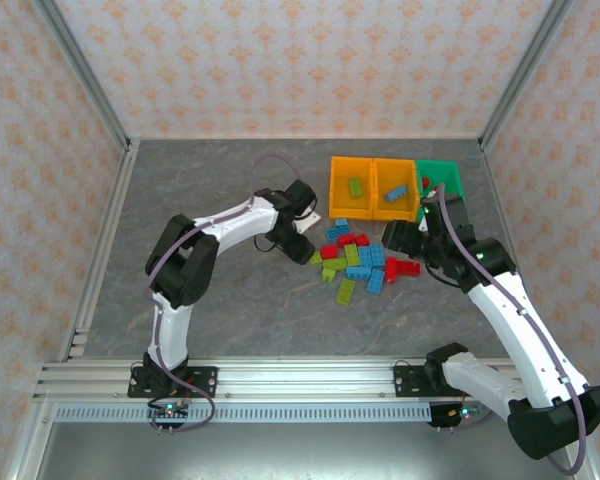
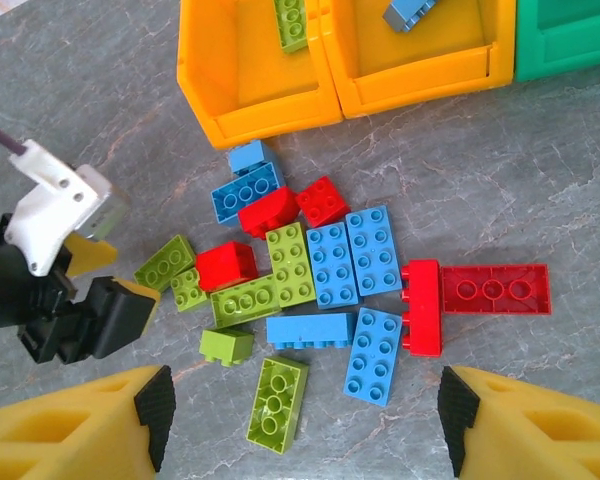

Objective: Sort the legos into containers by color

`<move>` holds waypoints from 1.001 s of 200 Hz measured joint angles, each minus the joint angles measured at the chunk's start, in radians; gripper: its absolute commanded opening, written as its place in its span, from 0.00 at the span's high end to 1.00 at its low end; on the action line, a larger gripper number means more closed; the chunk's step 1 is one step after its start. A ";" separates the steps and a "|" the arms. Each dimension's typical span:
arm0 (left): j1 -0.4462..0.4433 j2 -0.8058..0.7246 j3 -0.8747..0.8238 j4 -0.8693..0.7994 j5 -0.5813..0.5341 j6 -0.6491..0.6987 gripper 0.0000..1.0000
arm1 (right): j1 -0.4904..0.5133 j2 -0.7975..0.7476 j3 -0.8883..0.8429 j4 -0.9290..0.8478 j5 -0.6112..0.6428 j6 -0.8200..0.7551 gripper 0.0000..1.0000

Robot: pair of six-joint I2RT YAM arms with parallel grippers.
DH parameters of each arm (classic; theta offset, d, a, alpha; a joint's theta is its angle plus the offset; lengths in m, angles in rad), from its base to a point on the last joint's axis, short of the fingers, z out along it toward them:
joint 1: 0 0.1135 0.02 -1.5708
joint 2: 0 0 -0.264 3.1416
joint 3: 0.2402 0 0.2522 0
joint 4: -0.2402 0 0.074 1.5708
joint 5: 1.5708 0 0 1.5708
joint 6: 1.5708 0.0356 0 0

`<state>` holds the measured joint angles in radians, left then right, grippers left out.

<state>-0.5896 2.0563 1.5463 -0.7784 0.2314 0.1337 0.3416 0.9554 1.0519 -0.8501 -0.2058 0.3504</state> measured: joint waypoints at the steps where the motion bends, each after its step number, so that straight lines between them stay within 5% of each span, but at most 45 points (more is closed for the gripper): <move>1: 0.000 0.002 0.002 0.000 0.000 0.001 0.31 | 0.000 0.000 0.000 0.000 0.000 0.001 0.28; 60: -0.004 0.063 0.030 -0.017 -0.005 0.029 0.48 | 0.000 -0.002 0.000 0.001 0.000 0.018 0.27; 81: -0.005 0.070 0.040 -0.016 0.005 0.036 0.66 | 0.000 -0.002 0.000 0.001 0.001 0.021 0.27; 151: -0.003 0.034 0.013 0.008 0.030 0.008 0.74 | 0.000 0.001 0.000 0.001 0.004 0.025 0.27; 200: -0.049 -0.146 0.103 0.053 -0.027 -0.179 0.73 | 0.000 0.001 0.000 0.011 0.014 0.041 0.27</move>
<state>-0.6388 1.9102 1.6493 -0.7258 0.2043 -0.0456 0.3416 0.9565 1.0519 -0.8387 -0.1921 0.3916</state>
